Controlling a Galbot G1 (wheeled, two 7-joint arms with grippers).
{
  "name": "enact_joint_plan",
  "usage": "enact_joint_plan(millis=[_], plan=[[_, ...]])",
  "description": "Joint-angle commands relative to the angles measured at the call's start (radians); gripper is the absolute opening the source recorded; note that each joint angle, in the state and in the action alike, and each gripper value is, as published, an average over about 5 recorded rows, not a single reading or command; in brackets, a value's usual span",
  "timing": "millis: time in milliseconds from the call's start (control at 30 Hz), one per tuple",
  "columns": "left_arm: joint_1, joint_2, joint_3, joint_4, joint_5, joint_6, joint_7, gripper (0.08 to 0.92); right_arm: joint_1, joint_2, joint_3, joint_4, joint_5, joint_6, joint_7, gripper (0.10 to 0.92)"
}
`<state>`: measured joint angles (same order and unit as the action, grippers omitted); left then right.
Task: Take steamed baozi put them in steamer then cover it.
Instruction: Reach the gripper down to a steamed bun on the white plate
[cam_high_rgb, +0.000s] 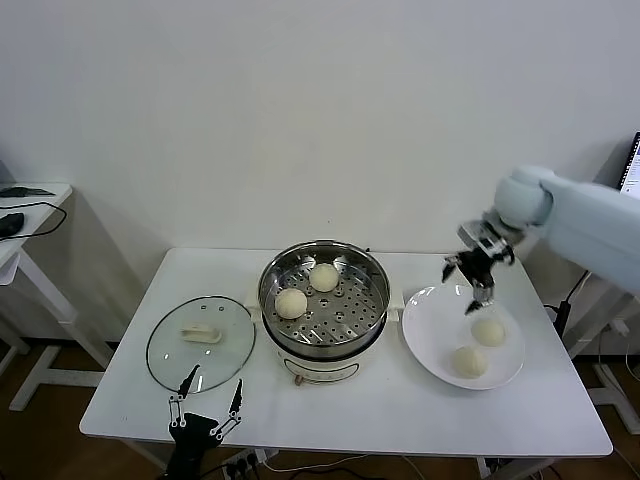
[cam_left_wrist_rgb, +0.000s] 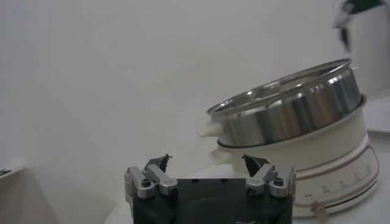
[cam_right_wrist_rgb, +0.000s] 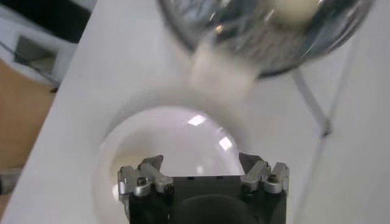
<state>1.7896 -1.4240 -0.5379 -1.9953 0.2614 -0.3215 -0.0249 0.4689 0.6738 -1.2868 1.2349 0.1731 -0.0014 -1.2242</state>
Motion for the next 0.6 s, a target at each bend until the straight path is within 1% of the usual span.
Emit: enact_joint_plan(millis=[33, 400, 600], plan=[[0.001, -0.009, -0.008, 0.003, -0.001, 0.004, -0.012, 0.823, -0.239, -0.098, 0.079, -0.007, -0.087, 0.034, 0.055, 0.823], [-0.005, -0.020, -0.022, 0.014, -0.001, 0.031, -0.054, 0.823, -0.302, -0.038, 0.109, -0.029, -0.109, -0.003, 0.085, 0.823], [-0.003, -0.017, -0.025, 0.009, 0.004, 0.039, -0.057, 0.823, -0.312, -0.013, 0.110, -0.050, -0.130, -0.015, 0.115, 0.823]])
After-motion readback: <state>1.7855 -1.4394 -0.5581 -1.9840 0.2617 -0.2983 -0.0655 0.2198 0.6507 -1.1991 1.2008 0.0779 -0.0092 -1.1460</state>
